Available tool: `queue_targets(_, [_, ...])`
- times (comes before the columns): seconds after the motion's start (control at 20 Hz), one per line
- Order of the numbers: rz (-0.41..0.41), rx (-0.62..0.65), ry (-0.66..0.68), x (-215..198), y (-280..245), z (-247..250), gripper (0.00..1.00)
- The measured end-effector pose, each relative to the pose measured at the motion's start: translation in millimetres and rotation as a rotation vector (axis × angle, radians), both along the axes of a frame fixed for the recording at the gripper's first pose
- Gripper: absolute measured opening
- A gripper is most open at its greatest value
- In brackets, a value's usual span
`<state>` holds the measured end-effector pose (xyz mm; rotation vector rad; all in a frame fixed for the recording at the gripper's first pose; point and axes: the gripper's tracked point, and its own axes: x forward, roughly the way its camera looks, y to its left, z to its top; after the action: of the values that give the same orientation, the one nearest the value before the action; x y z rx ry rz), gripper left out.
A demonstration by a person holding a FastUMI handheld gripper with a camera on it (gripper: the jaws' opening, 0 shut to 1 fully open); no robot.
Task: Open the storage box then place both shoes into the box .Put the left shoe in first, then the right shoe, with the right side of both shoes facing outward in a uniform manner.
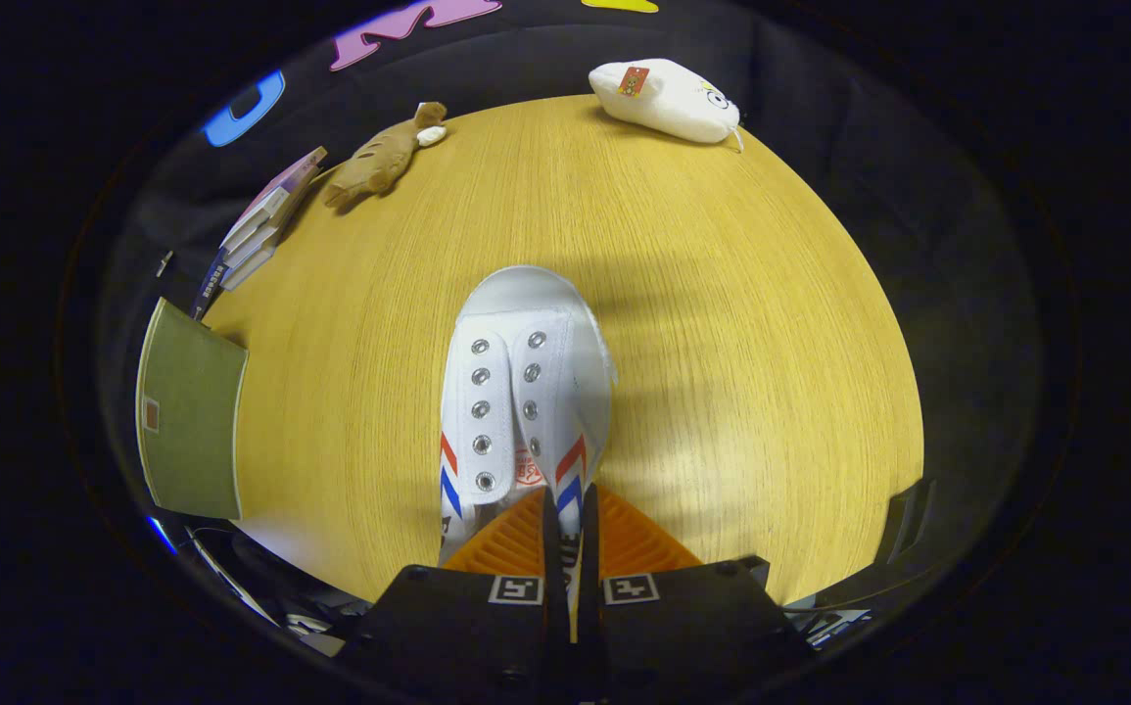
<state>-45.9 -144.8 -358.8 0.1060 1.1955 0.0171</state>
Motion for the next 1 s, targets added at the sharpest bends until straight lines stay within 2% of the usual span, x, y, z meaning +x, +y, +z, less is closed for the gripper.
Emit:
queue_targets(0.2, [-0.084, 0.066, 0.017, -3, 12, 20, 0.07])
queue_targets(0.5, [-0.139, 0.106, -0.045, -2, 59, 89, 0.07])
queue_targets(0.75, [-0.145, 0.184, -0.12, 1, 138, 156, 0.07])
queue_targets(1.0, [-0.145, 0.284, -0.142, -7, 235, 195, 0.07])
